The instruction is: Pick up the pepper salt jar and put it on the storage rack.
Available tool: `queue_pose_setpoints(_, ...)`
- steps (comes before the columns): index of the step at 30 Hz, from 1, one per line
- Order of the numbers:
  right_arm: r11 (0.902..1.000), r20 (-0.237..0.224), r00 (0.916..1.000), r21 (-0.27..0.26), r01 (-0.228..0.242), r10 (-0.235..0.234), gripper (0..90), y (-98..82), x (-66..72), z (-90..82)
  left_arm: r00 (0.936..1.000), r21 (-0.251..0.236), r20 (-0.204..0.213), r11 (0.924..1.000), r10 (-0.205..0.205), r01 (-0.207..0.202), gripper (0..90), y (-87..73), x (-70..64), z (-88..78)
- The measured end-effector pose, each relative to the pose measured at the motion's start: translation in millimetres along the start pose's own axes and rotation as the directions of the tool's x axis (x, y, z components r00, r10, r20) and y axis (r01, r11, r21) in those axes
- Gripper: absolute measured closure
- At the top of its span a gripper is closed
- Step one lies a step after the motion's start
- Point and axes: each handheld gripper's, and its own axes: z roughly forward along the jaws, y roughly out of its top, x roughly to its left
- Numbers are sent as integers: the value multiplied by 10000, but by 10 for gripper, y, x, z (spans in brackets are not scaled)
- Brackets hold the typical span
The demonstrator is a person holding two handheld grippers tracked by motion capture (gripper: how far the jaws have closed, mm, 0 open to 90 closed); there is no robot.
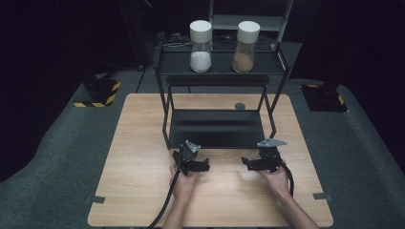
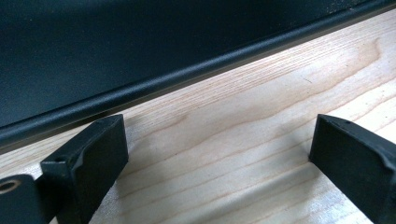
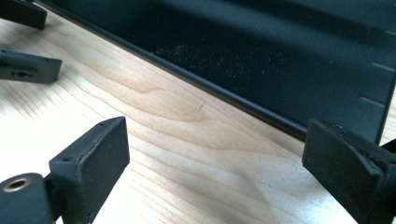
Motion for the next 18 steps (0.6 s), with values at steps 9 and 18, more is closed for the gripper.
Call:
queue_pose_setpoints(9,9996,158,9999,282,-33,28,69,-67,25,81,10000,9,-11,10000,-5,5,44,2,-3,-1)
queue_pose_setpoints(18,9983,549,9984,572,86,-117,66,-129,78,176,10000,14,-13,10000,3,-3,44,2,-2,-1)
